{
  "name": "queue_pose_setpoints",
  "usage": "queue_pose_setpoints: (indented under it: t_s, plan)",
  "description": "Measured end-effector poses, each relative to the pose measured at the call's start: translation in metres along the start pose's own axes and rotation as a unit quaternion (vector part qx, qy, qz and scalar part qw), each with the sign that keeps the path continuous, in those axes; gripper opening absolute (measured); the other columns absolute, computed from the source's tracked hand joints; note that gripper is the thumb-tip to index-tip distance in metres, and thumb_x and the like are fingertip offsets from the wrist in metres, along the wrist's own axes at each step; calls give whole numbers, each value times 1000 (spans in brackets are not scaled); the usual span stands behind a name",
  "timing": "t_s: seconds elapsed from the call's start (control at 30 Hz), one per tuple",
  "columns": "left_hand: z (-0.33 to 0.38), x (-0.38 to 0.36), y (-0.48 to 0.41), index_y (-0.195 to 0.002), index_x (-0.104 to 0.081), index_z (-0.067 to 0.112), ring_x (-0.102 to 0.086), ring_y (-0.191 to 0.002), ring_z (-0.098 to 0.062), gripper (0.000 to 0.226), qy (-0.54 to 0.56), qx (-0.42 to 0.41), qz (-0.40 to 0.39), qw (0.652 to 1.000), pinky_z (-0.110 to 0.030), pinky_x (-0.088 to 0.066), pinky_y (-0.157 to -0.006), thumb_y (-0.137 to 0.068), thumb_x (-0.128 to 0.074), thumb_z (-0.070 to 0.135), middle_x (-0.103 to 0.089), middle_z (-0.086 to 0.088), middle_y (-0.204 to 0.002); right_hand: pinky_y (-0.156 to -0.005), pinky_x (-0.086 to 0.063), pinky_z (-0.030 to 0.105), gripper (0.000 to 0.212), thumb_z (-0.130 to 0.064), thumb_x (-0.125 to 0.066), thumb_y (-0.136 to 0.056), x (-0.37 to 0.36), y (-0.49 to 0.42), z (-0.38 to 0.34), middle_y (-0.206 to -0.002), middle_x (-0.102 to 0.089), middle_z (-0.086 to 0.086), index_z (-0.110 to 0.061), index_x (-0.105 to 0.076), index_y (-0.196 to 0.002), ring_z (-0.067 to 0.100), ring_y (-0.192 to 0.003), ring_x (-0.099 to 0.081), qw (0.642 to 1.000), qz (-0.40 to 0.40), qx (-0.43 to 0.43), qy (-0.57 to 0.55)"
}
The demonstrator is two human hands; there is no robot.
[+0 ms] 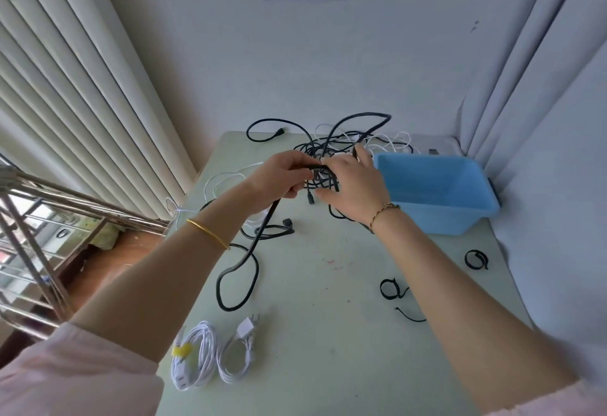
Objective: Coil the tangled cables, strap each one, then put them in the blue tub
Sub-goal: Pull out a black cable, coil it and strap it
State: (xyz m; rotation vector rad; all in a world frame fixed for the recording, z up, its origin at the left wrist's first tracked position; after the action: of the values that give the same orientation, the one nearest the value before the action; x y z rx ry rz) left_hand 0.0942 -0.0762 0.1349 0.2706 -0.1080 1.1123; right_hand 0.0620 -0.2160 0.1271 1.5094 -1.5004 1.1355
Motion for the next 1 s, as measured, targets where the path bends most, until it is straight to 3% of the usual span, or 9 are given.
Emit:
queue_pose_setpoints:
  t_s: [0.13, 0.27, 0.4, 0.5, 0.63, 0.73, 0.8, 0.87, 1.0]
  plan:
    - [2, 3, 2, -110, -59, 2, -43, -53, -5, 22, 57, -10, -17, 998, -15, -34, -48, -97, -42, -3, -52, -6, -78, -100, -38, 42, 20, -31, -50, -95, -4, -22, -4, -97, -63, 3, -18, -64, -101, 31, -131, -33, 996, 82, 14, -33]
    - [-8, 29, 1, -104, -62, 11, -59, -77, -11, 26, 111, 10, 31, 993, -22, -46, -66, -102, -37, 17, -65, 0, -90, -74, -36, 29, 22, -19, -49, -96, 22, -53, -3, -79, -54, 5, -7, -67, -92, 27, -102, -48, 985, 163, 43, -22]
    - [-69, 65, -5, -99, -66, 14, -58, -94, -18, 19, -138, 92, 54, 985, -25, -50, -73, -93, -51, 3, -65, -1, -103, -70, -37, 27, 22, -5, -45, -94, 29, -76, 3, -92, -55, 13, -1, -66, -95, 25, -106, -45, 981, 185, 50, 16]
    - [-121, 63, -16, -111, -67, 9, -58, -103, -19, 26, -311, 128, -28, 941, -22, -43, -84, -87, -58, 3, -64, -5, -118, -85, -49, 34, 21, 0, -47, -92, 12, -88, 2, -99, -58, 15, 0, -67, -99, 28, -122, -41, 985, 160, 57, 34]
    - [-170, 44, -28, -130, -55, 14, -51, -116, -25, 44, -468, 140, -127, 863, -29, -44, -91, -87, -62, 18, -56, -8, -127, -95, -48, 39, 21, 2, -48, -92, -4, -101, 12, -109, -59, 15, 0, -65, -103, 27, -139, -28, 989, 139, 36, 42]
    - [-189, 40, -36, -128, -54, 19, -49, -118, -26, 37, -603, 135, -130, 775, -37, -42, -97, -91, -57, 24, -57, -7, -123, -93, -48, 39, 22, 4, -47, -91, -5, -108, 21, -111, -59, 14, -2, -64, -102, 25, -141, -25, 988, 143, 36, 39]
    - [-186, 38, -41, -115, -60, 18, -52, -113, -24, 24, -646, 109, -111, 747, -35, -38, -96, -95, -48, 25, -61, -5, -114, -95, -46, 38, 22, 4, -46, -92, 0, -113, 26, -109, -60, 15, -1, -65, -101, 26, -140, -27, 985, 161, 46, 29]
    - [-172, 42, -45, -103, -61, 16, -57, -102, -23, 20, -635, 93, -96, 761, -34, -38, -92, -97, -43, 24, -61, -3, -100, -96, -43, 37, 23, 2, -45, -92, 8, -119, 29, -108, -62, 16, -1, -66, -102, 28, -137, -32, 980, 191, 46, 11]
    - [-110, 70, -62, -93, -62, 15, -62, -85, -23, 17, -534, 83, -9, 841, -32, -46, -73, -95, -50, 26, -67, -3, -90, -91, -46, 35, 31, 6, -39, -89, 53, -143, 32, -109, -61, 21, 1, -66, -103, 33, -123, -47, 953, 302, 33, -17]
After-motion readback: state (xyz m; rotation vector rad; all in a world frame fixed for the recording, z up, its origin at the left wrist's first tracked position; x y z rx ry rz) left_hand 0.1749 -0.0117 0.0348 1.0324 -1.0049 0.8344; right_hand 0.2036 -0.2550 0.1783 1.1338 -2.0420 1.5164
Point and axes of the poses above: each hand's wrist, its own y-axis away from the middle knuckle, its own x-axis out of the back of the hand, z = x × y, the point moved 4 cm from there along -y, towards the middle knuckle
